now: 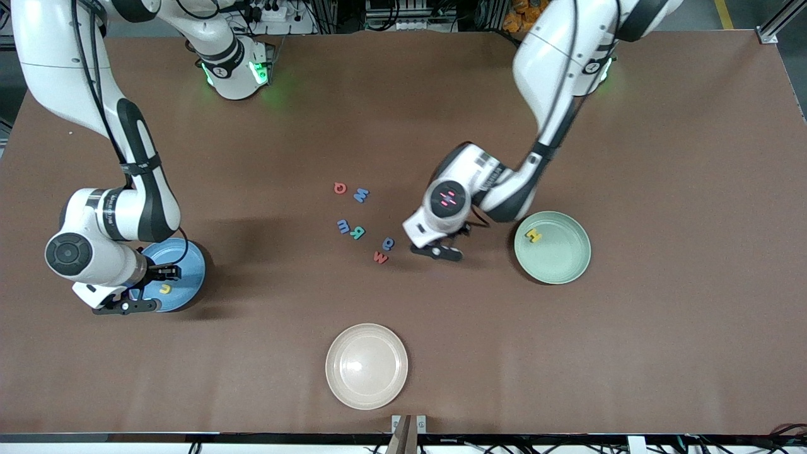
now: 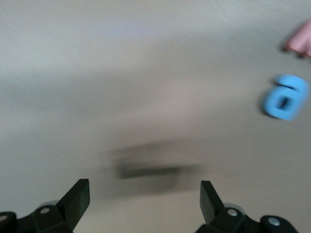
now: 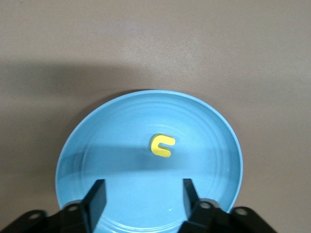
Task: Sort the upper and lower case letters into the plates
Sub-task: 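Lower the left gripper onto the blue W and close it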
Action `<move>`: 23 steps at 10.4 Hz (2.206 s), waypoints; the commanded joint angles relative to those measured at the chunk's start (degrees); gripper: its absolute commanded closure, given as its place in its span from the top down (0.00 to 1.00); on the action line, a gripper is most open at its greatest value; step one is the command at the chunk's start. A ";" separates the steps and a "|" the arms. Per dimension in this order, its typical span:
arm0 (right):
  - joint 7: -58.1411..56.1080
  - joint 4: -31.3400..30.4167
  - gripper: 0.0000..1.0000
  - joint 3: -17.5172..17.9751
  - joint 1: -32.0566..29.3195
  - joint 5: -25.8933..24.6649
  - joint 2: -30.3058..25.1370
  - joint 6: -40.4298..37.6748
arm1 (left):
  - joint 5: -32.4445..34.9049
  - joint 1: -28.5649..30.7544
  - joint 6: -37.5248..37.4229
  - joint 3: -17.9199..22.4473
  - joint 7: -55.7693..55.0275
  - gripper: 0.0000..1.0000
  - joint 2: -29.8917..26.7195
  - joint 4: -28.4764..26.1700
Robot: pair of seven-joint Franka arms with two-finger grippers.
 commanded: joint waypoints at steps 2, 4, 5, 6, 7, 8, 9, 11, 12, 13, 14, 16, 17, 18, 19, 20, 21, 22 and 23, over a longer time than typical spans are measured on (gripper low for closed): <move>0.26 -0.18 1.00 0.32 -2.58 -0.40 -2.33 -0.94 | -1.23 -7.24 -0.31 -0.04 -30.59 1.00 0.42 1.78; 0.17 0.00 1.00 0.32 -5.13 -0.31 -3.30 -2.09 | -6.90 -7.96 -0.31 -1.97 -45.18 1.00 -0.02 1.78; 0.61 0.08 1.00 0.32 -5.66 -0.31 -3.30 -1.92 | -9.12 -8.48 -0.22 -2.33 -53.79 1.00 0.15 2.31; 0.70 0.35 1.00 0.32 -5.84 -0.23 -3.30 -1.39 | -8.97 -9.10 0.48 -2.07 -59.79 1.00 0.67 3.18; 0.70 1.39 1.00 0.32 -6.10 -0.14 -3.04 -1.39 | -8.79 -9.36 2.92 -1.81 -63.60 1.00 0.77 3.10; 0.70 1.58 1.00 0.41 -6.45 -0.14 -3.04 -1.39 | -8.62 -9.80 7.21 -1.46 -67.46 1.00 0.94 3.10; 0.70 1.58 1.00 0.50 -6.37 -0.05 -3.30 -1.56 | -7.40 -10.33 12.30 -1.37 -70.03 1.00 1.73 3.10; 0.70 1.40 1.00 0.58 -6.37 -0.14 -2.69 -1.39 | -2.14 -12.77 17.34 0.98 -73.90 1.00 4.53 3.45; 0.70 1.49 1.00 0.67 -6.37 -0.05 -2.34 -1.39 | -1.59 -14.62 18.14 2.83 -74.61 1.00 5.85 3.45; 0.79 1.40 1.00 0.67 -5.93 -0.05 -2.07 -1.39 | -1.24 -16.12 18.15 3.03 -74.53 1.00 6.39 3.37; 0.79 1.49 1.00 0.67 -5.67 -0.14 -1.46 -1.13 | -0.71 -16.31 17.98 3.03 -74.88 1.00 6.48 3.37; 0.79 1.14 1.00 0.67 -5.23 -0.22 -1.63 -2.17 | -0.97 -16.31 17.89 3.03 -75.06 1.00 6.57 4.15; 0.18 1.23 1.00 0.67 -5.31 -0.22 -2.15 -5.05 | -0.97 -16.31 17.89 3.03 -75.23 1.00 7.18 4.68; 0.09 1.23 1.00 0.67 -5.40 -0.22 -2.42 -7.08 | -1.06 -16.57 17.89 3.03 -75.50 1.00 8.23 5.64; 0.08 1.14 1.00 0.76 -5.31 -0.22 -3.03 -9.80 | -1.06 -16.66 17.89 3.03 -76.98 1.00 8.93 6.96; 0.08 1.23 1.00 1.46 -5.14 -0.14 -3.47 -12.96 | -1.23 -16.66 17.89 3.03 -77.60 1.00 9.29 7.58; 0.00 1.14 1.00 2.51 -5.22 -0.14 -3.48 -14.64 | -1.32 -16.66 17.89 2.94 -78.39 1.00 9.55 7.85; -0.09 1.05 1.00 2.95 -5.22 -0.22 -3.22 -15.70 | -1.32 -16.66 17.89 2.94 -78.66 1.00 9.64 7.94; -0.79 0.96 1.00 3.13 -5.22 -0.14 -3.04 -16.15 | -1.32 -16.66 17.89 2.94 -78.66 1.00 9.73 8.20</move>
